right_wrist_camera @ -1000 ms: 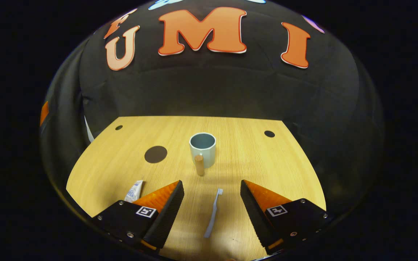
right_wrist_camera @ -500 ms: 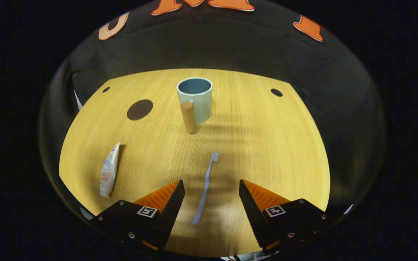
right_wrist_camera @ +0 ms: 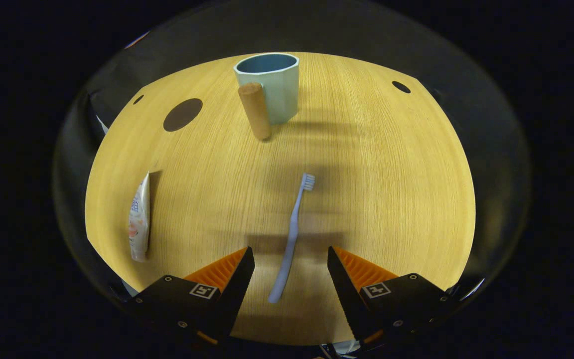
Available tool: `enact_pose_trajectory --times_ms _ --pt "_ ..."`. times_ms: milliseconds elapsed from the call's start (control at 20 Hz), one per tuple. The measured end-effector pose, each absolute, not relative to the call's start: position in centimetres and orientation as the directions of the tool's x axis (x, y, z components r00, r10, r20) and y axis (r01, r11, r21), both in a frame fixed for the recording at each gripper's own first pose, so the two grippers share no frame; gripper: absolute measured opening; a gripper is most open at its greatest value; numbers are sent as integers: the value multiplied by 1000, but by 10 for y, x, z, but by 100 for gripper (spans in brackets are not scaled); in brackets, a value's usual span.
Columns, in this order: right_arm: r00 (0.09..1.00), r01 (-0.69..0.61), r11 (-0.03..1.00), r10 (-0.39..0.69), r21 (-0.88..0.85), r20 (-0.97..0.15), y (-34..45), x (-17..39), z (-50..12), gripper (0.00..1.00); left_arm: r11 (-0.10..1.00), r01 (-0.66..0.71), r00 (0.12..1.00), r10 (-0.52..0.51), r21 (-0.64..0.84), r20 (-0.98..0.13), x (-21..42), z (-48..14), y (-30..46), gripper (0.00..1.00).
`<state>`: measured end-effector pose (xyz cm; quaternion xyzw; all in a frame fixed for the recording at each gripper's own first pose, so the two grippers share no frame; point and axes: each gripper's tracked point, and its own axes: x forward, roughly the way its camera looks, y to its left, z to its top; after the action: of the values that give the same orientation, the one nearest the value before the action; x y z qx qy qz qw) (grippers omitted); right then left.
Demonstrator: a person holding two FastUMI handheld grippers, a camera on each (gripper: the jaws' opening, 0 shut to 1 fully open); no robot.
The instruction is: Put the toothbrush and toothpaste on the desktop into the cup, then pick up the cup and place it on the coaster on the desktop.
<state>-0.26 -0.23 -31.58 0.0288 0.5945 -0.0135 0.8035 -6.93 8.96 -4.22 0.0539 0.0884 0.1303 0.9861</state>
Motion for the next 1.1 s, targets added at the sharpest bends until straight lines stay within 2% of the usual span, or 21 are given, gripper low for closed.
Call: enact_pose_trajectory --times_ms 150,200,250,350,550,650,700,800,900,1100 --pt "260 49 999 8 21 -965 -4 -1 -324 90 956 -262 942 283 134 -182 -76 -48 88 99" --pt "241 52 998 15 29 -970 -4 -3 -326 81 955 -267 939 288 133 -186 -78 -49 89 99" --pt "226 59 998 20 35 -974 -3 -3 -329 82 953 -272 937 294 135 -189 -80 -49 88 99" --pt "196 75 997 19 34 -980 -2 -3 -334 76 948 -283 932 307 144 -191 -86 -48 88 99" --pt "152 139 987 64 86 -986 6 -1 -337 58 944 -289 932 316 161 -179 -93 -44 82 99" --pt "138 153 986 42 63 -990 1 0 -339 46 943 -291 931 318 163 -178 -96 -43 78 99" --pt "137 158 986 41 63 -990 0 0 -339 31 942 -293 930 320 164 -181 -97 -43 76 99" --pt "157 164 982 72 98 -985 3 5 -339 12 942 -292 928 321 164 -190 -100 -46 72 99" --pt "173 158 979 104 131 -980 6 5 -337 7 944 -284 925 315 165 -210 -100 -53 67 99" --pt "221 113 978 146 174 -964 9 4 -328 6 964 -224 930 255 142 -263 -86 -70 53 99"
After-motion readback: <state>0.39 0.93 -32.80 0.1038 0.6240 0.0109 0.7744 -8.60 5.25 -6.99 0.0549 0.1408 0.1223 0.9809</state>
